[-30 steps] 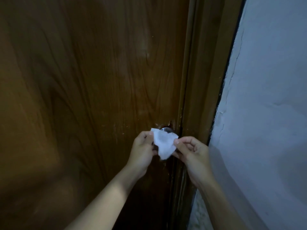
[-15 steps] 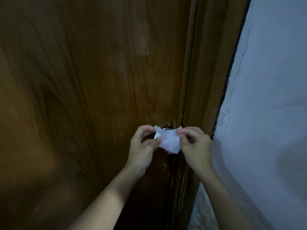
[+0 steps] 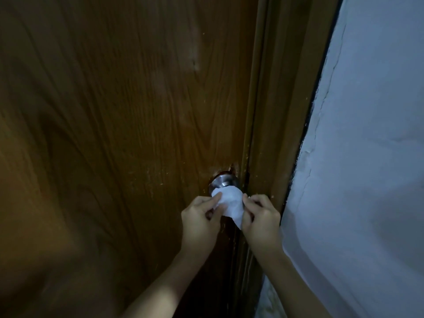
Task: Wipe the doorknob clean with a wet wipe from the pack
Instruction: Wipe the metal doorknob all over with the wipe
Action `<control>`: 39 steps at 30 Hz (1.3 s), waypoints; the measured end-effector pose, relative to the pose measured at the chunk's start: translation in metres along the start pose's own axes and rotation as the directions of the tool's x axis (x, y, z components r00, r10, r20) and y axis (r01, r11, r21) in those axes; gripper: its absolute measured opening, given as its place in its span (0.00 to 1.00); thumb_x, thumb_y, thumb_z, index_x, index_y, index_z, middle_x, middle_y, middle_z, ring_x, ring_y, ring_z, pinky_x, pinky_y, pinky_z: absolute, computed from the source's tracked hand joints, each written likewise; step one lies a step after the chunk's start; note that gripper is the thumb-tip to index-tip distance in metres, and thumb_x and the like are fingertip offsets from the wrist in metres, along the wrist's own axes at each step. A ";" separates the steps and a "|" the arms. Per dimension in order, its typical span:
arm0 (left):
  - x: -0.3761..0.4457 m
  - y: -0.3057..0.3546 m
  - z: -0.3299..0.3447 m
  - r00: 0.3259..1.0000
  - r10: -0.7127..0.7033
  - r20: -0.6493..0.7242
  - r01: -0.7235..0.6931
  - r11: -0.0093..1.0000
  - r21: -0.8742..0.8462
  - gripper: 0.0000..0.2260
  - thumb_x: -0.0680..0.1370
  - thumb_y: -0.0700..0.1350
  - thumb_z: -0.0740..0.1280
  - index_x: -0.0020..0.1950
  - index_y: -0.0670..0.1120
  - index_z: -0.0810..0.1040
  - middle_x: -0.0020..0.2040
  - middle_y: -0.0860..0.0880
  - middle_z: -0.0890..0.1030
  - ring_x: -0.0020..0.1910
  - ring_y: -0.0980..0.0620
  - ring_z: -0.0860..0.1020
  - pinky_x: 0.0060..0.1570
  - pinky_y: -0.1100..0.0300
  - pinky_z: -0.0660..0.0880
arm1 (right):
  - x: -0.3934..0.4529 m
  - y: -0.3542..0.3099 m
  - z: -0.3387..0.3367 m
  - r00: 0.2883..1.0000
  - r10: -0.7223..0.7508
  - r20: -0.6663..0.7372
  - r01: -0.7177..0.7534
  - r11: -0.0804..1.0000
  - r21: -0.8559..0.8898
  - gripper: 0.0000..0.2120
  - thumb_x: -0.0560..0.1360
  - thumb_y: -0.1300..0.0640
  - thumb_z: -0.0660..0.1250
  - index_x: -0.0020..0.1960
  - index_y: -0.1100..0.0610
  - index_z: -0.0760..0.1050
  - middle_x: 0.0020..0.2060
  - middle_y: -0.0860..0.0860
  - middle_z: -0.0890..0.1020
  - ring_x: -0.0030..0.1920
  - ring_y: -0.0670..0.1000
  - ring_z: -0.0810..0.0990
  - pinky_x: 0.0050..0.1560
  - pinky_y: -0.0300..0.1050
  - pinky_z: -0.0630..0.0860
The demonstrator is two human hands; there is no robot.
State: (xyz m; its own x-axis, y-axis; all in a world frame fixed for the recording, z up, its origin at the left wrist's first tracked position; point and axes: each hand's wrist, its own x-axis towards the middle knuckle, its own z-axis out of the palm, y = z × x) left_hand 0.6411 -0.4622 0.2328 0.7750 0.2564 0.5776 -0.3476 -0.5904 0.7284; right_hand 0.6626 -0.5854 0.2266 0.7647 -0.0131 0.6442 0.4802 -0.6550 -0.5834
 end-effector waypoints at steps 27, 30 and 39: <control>0.029 -0.002 -0.011 0.967 -0.227 0.114 0.224 0.974 0.043 0.03 0.74 0.44 0.68 0.43 0.48 0.82 0.32 0.56 0.80 0.30 0.62 0.77 0.25 0.76 0.69 | 0.018 -0.009 -0.002 0.981 0.193 -0.029 -0.191 0.979 0.071 0.11 0.73 0.67 0.65 0.54 0.62 0.79 0.48 0.57 0.84 0.41 0.45 0.76 0.40 0.27 0.68; 0.030 0.003 -0.011 0.963 -0.225 0.147 0.222 0.974 0.038 0.03 0.74 0.43 0.68 0.44 0.48 0.82 0.34 0.56 0.81 0.33 0.61 0.79 0.26 0.74 0.71 | 0.028 -0.016 -0.008 0.983 0.167 -0.082 -0.160 0.983 0.089 0.11 0.73 0.65 0.65 0.55 0.61 0.78 0.47 0.56 0.84 0.41 0.43 0.75 0.32 0.20 0.67; 0.041 0.017 -0.022 0.990 -0.130 0.061 0.128 0.991 0.031 0.05 0.74 0.40 0.66 0.44 0.44 0.82 0.31 0.58 0.77 0.28 0.68 0.75 0.24 0.77 0.67 | 0.027 -0.023 -0.010 0.990 0.114 -0.088 -0.104 0.988 0.117 0.10 0.72 0.65 0.67 0.53 0.59 0.80 0.46 0.54 0.85 0.41 0.41 0.76 0.33 0.18 0.67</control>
State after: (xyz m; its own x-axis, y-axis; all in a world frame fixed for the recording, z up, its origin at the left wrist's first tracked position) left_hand 0.6556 -0.4448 0.2765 0.8443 0.2836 0.4547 -0.2288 -0.5765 0.7844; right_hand 0.6676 -0.5785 0.2626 0.7737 -0.1544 0.6144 0.4455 -0.5569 -0.7010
